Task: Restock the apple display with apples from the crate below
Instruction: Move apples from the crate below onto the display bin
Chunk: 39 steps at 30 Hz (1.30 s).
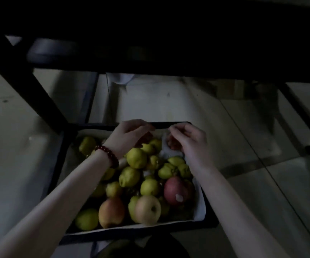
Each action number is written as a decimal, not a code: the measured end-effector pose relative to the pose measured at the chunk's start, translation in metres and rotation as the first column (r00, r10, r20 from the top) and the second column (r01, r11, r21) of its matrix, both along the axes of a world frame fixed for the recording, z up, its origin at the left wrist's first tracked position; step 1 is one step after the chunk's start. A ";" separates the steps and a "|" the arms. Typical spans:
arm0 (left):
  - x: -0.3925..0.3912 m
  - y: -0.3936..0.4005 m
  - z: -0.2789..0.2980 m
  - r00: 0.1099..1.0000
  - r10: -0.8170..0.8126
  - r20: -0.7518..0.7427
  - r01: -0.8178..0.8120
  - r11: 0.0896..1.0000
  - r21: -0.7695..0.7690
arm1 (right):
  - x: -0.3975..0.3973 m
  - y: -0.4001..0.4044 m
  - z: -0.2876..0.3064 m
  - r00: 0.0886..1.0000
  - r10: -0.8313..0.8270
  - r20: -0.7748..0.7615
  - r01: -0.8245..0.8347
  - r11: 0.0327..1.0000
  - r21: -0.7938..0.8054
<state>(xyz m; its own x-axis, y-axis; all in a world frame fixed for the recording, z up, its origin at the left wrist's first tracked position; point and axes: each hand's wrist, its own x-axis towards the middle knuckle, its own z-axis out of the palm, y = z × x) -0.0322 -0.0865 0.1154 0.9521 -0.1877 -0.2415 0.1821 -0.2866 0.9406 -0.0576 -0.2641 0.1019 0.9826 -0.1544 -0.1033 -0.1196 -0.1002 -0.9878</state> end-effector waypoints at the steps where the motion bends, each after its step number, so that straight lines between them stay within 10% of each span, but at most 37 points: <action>1: -0.004 -0.004 -0.013 1.000 -0.021 0.001 0.021 1.000 0.021 | -0.005 -0.003 -0.013 1.000 -0.013 -0.011 0.013 1.000 0.007; 10: -0.029 -0.056 -0.070 0.957 -0.277 -0.088 0.286 0.951 0.115 | -0.023 -0.040 -0.045 0.997 -0.072 -0.033 0.074 0.995 0.061; 16: -0.065 -0.100 -0.132 0.879 -0.461 -0.122 0.407 0.593 0.695 | -0.029 -0.060 -0.052 0.989 -0.138 -0.043 0.143 0.980 0.138; 23: -0.077 -0.110 -0.154 0.811 -0.572 -0.119 0.398 0.391 0.830 | -0.040 -0.068 -0.069 0.990 -0.128 -0.057 0.134 0.984 0.120; 32: -0.069 -0.093 -0.146 0.882 -0.470 -0.046 0.382 0.653 0.654 | 0.000 -0.065 -0.107 0.992 -0.108 -0.063 0.086 0.955 -0.285; 36: -0.060 -0.071 -0.136 0.938 -0.326 0.113 0.215 0.808 0.549 | 0.041 -0.057 -0.117 0.993 0.088 -0.077 -0.117 0.726 -0.678; 39: -0.058 -0.055 -0.129 0.961 -0.218 0.170 0.120 0.883 0.454 | 0.059 -0.052 -0.131 0.933 0.231 -0.277 -0.342 0.322 -0.883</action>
<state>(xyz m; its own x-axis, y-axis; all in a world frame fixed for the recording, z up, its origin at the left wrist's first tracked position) -0.0897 -0.1417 -0.0137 0.9526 -0.2728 -0.1350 -0.0932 -0.6837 0.7238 0.0011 -0.3163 -0.0296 0.9810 0.0824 -0.1755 0.0360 -0.9669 -0.2526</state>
